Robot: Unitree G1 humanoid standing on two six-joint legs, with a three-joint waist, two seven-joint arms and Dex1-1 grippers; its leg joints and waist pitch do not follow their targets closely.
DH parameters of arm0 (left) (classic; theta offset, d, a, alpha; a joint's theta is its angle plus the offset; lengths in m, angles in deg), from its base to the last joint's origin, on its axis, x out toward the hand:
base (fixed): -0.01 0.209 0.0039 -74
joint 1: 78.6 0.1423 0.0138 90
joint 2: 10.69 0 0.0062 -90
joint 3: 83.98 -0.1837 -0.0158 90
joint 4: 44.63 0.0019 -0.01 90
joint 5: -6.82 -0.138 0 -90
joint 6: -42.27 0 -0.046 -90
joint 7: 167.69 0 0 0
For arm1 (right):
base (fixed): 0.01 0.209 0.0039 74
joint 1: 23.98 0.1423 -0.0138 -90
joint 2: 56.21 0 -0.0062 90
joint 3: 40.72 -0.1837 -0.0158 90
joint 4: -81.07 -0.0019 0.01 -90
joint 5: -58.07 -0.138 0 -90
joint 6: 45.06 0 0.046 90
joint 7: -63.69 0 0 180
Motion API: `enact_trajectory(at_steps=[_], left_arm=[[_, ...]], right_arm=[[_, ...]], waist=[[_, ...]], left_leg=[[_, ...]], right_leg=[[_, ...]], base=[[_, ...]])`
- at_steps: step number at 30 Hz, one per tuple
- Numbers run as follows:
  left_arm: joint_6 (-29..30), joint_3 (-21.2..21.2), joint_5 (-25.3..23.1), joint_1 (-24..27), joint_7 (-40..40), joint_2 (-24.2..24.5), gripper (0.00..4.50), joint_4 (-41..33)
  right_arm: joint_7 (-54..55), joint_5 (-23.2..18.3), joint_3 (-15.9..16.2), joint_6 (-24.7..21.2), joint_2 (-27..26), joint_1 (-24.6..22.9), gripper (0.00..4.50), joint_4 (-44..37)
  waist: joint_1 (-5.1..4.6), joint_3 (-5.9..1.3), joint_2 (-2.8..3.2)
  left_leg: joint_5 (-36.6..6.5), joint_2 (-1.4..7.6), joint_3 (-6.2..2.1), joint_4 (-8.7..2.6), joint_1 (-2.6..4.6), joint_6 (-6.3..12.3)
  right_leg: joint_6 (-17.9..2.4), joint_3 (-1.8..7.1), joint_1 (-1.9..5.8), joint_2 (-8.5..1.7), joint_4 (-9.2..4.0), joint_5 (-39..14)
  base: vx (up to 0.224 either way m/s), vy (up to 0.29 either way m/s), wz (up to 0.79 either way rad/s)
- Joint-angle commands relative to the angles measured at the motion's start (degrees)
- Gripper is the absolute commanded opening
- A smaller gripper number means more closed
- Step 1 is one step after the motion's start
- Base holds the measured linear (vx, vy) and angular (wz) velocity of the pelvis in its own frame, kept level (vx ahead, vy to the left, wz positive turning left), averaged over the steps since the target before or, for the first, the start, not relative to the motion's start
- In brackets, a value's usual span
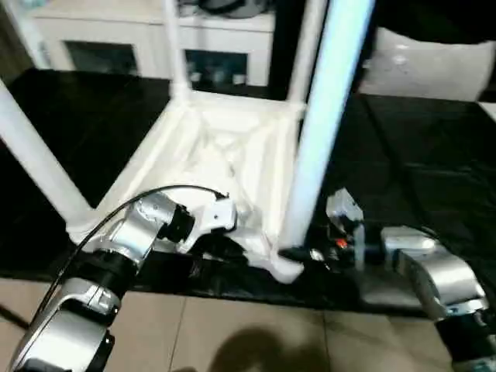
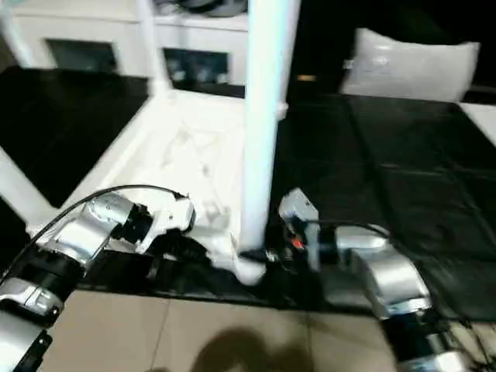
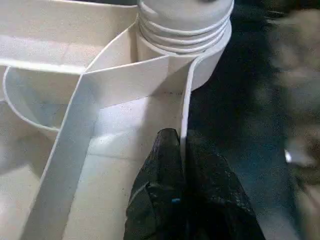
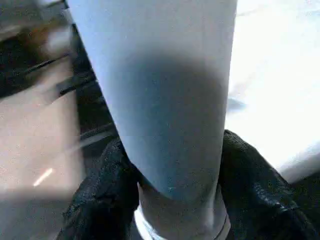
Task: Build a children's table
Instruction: Rotate leg to tighten
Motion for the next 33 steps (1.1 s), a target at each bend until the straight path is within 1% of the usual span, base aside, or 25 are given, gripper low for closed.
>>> enact_trajectory(at_steps=[1,2,3,4,5,6,7,8,9,11,12,13,14,15,16,17,20,21,22,23,24,25,26,30,33], left_arm=[[6.0,-0.6,0.9,-2.3,9.2,-7.9,0.0,-3.4],[6.0,-0.6,0.9,-2.3,9.2,-7.9,0.0,-3.4],[7.5,0.1,0.3,-3.0,12.6,-9.4,0.0,-3.0],[10.2,1.4,0.1,-4.2,17.3,-11.8,0.0,-2.2],[10.4,1.5,0.1,-4.3,17.6,-11.9,0.0,-2.1],[11.8,2.8,0.0,-5.5,22.1,-13.8,0.0,-1.3],[11.8,2.9,0.0,-5.6,22.3,-13.9,0.0,-1.3],[11.8,3.4,-0.5,-6.1,24.8,-14.5,0.0,-0.9],[11.6,3.7,-0.7,-6.5,25.9,-14.9,0.0,-0.5],[11.1,3.8,-1.0,-6.7,26.4,-15.0,0.0,-0.3],[10.9,3.7,-1.4,-6.8,26.1,-14.8,0.0,-0.4],[10.9,3.7,-1.4,-6.8,26.1,-14.8,0.0,-0.4],[10.8,3.5,-1.7,-6.7,25.6,-14.6,0.0,-0.6],[10.3,3.4,-1.7,-6.5,25.0,-14.2,0.0,-0.7],[10.3,3.4,-1.7,-6.5,25.0,-14.2,0.0,-0.7],[9.5,2.5,-1.7,-5.6,23.3,-13.0,0.0,-1.4],[7.6,1.5,-1.5,-4.7,21.0,-11.6,0.0,-1.8],[6.0,1.1,-1.3,-4.2,19.5,-10.7,0.0,-1.8],[5.5,1.0,-1.3,-4.0,19.2,-10.5,0.0,-1.8],[1.1,0.2,-1.0,-2.9,15.5,-8.7,0.0,-1.4],[-0.7,0.1,-0.1,-2.1,12.6,-7.7,0.0,-1.4],[-1.0,-0.1,-0.1,-1.9,11.8,-7.2,0.0,-1.2],[-3.9,-1.4,-0.7,-1.6,8.6,-5.4,0.0,-0.7],[-7.5,-2.9,-0.6,-1.3,2.9,-2.3,0.0,-0.7],[-9.3,-3.5,1.2,-1.1,-3.2,-0.2,0.0,-1.2]], right_arm=[[12.3,0.9,2.5,-5.1,-8.6,3.9,1.99,1.9],[12.3,0.9,2.5,-5.1,-8.6,3.9,1.99,1.9],[16.6,2.0,1.8,-6.2,-10.6,4.8,1.99,2.9],[23.2,4.2,0.9,-6.0,-13.4,6.3,1.99,5.2],[23.5,4.3,0.9,-6.0,-13.5,6.4,1.99,5.3],[28.5,5.4,0.0,-5.1,-15.9,7.3,1.99,7.4],[28.7,5.4,0.0,-5.1,-16.0,7.4,1.99,7.4],[30.0,6.1,-0.1,-4.1,-16.7,7.4,1.99,7.9],[30.9,7.0,0.0,-2.9,-16.9,7.3,2.34,8.0],[31.1,7.2,-0.5,-1.4,-17.2,6.8,2.67,7.7],[31.3,7.7,-1.1,-0.6,-17.3,6.2,2.7,6.9],[31.3,7.7,-1.1,-0.6,-17.3,6.2,2.72,6.9],[31.3,7.8,-1.5,-0.3,-17.3,5.8,2.77,6.2],[30.4,7.6,-1.8,-0.1,-16.8,5.2,2.95,5.3],[30.4,7.6,-1.8,-0.1,-16.8,5.2,3.08,5.3],[28.6,6.6,-2.5,0.0,-14.7,3.8,3.17,3.0],[26.1,5.6,-2.8,0.6,-11.8,2.6,3.42,1.2],[24.0,5.3,-2.6,0.8,-9.9,1.8,3.53,0.2],[23.3,5.2,-2.5,0.9,-9.4,1.6,3.59,-0.1],[17.6,4.8,-1.6,1.6,-5.4,0.1,3.61,-1.9],[14.4,4.2,-1.3,2.1,-3.4,-0.7,3.67,-2.8],[12.9,3.7,-1.4,2.2,-2.5,-0.9,3.8,-3.1],[8.1,3.1,-0.7,3.5,0.3,-1.5,4.03,-3.6],[-0.7,2.3,1.3,5.1,5.3,-2.1,4.38,-3.9],[-6.1,1.6,2.5,6.6,7.6,-1.7,4.46,-2.8]], waist=[[-0.55,-3.05,-0.25],[-1.06,-3.02,-0.3],[-1.58,-3.08,-0.23],[-2.05,-3.22,0.06],[-2.09,-3.35,-0.05],[-2.09,-3.4,0.22],[-2.19,-3.45,0.15],[-1.92,-3.78,0.22],[-1.85,-3.87,0.44],[-1.58,-4.12,0.38],[-1.51,-4.17,0.64],[-1.49,-4.12,0.91],[-1.58,-4.09,0.79],[-1.51,-4.06,1.09],[-1.57,-4.06,0.98],[-1.47,-3.97,1.55],[-1.25,-3.98,1.15],[-0.93,-3.98,1.58],[-0.95,-3.89,1.42],[-0.53,-3.9,1.35],[-0.38,-3.92,1.12],[-0.24,-3.86,1.19],[-0.31,-3.79,0.97],[0.19,-3.56,1.27],[0.88,-3.61,1.35]], left_leg=[[-11.8,2.77,-1.53,-4.6,-0.05,-1.14],[-12.0,2.67,-1.62,-4.69,-0.13,-1.34],[-12.2,2.48,-1.59,-4.5,-0.18,-1.24],[-11.9,2.43,-1.42,-4.17,-0.04,-0.97],[-11.1,2.34,-1.44,-4.07,-0.13,-0.83],[-10.1,2.24,-1.35,-4.02,-0.15,-0.04],[-9.5,2.19,-1.21,-3.92,-0.18,0.18],[-7.6,2.2,-1.27,-3.79,-0.23,0.91],[-5.4,2.27,-1.27,-3.79,-0.45,1.84],[-3.4,2.39,-1.21,-3.7,-0.41,3.22],[-2.2,2.48,-1.21,-3.7,-0.52,4.09],[-2.3,2.54,-1.25,-3.73,-0.5,4.39],[-2.9,2.64,-1.22,-3.76,-0.4,4.85],[-3.6,2.75,-1.25,-3.82,-0.22,4.99],[-3.9,2.79,-1.24,-3.8,-0.17,4.96],[-4.6,2.78,-1.32,-3.9,-0.12,4.9],[-5.0,2.83,-1.23,-3.84,-0.14,5.24],[-4.9,2.85,-1.27,-3.81,-0.09,5.47],[-4.9,2.88,-1.22,-3.83,-0.18,5.58],[-5.0,2.81,-1.36,-3.8,-0.18,5.6],[-4.9,2.82,-1.21,-3.7,-0.22,6.04],[-4.9,2.87,-1.17,-3.72,-0.24,6.23],[-5.2,2.95,-1.08,-3.78,-0.29,6.41],[-7.9,3.24,-1.11,-3.94,0.15,5.22],[-7.6,3.39,-1.06,-4.01,0.24,4.81]], right_leg=[[-10.9,2.48,2.31,-4.81,-5.3,-19.4],[-10.6,2.42,2.29,-4.7,-5.43,-20.3],[-10.2,2.4,2.33,-4.64,-5.69,-21.1],[-10.7,2.65,2.13,-4.67,-5.95,-19.9],[-10.9,2.63,2.28,-4.6,-5.8,-18.8],[-11.2,2.69,2.31,-4.51,-5.8,-17.0],[-11.3,2.73,2.25,-4.41,-5.82,-15.9],[-12.0,2.77,2.64,-4.38,-5.5,-12.0],[-13.0,2.77,2.84,-4.25,-4.99,-6.6],[-14.2,2.61,3.04,-4.21,-4.58,-1.3],[-15.0,2.56,3.15,-4.26,-4.29,1.8],[-15.4,2.52,3.1,-4.27,-4.24,2.7],[-15.9,2.5,3.14,-4.38,-4.29,3.3],[-16.0,2.5,3.17,-4.4,-4.44,3.3],[-16.2,2.54,3.17,-4.4,-4.36,3.4],[-16.6,2.49,3.27,-4.44,-4.32,3.2],[-16.5,2.61,3.44,-4.47,-4.36,3.7],[-16.5,2.62,3.48,-4.57,-4.32,3.7],[-16.4,2.6,3.44,-4.5,-4.42,3.7],[-16.0,2.55,3.62,-4.45,-4.46,3.4],[-16.1,2.68,3.71,-4.62,-4.31,3.9],[-16.1,2.7,3.68,-4.66,-4.35,3.7],[-16.2,2.69,3.48,-4.64,-4.37,3.1],[-15.8,2.58,3.04,-4.67,-4.72,-2.4],[-15.9,2.61,2.88,-4.73,-4.48,-2.0]], base=[[0.0,0.0,0.0],[0.0,0.0,0.0],[0.0,0.0,0.0],[0.0,0.0,0.0],[0.0,0.0,0.0],[0.0,0.0,0.0],[0.0,0.0,0.0],[0.0,0.0,0.0],[0.0,0.0,0.0],[0.0,0.0,0.0],[0.0,0.0,0.0],[0.0,0.0,0.0],[0.0,0.0,0.0],[0.0,0.0,0.0],[0.0,0.0,0.0],[0.0,0.0,0.0],[0.0,0.0,0.0],[0.0,0.0,0.0],[0.0,0.0,0.0],[0.0,0.0,0.0],[0.0,0.0,0.0],[0.0,0.0,0.0],[0.0,0.0,0.0],[0.0,0.0,0.0],[0.0,0.0,0.0]])
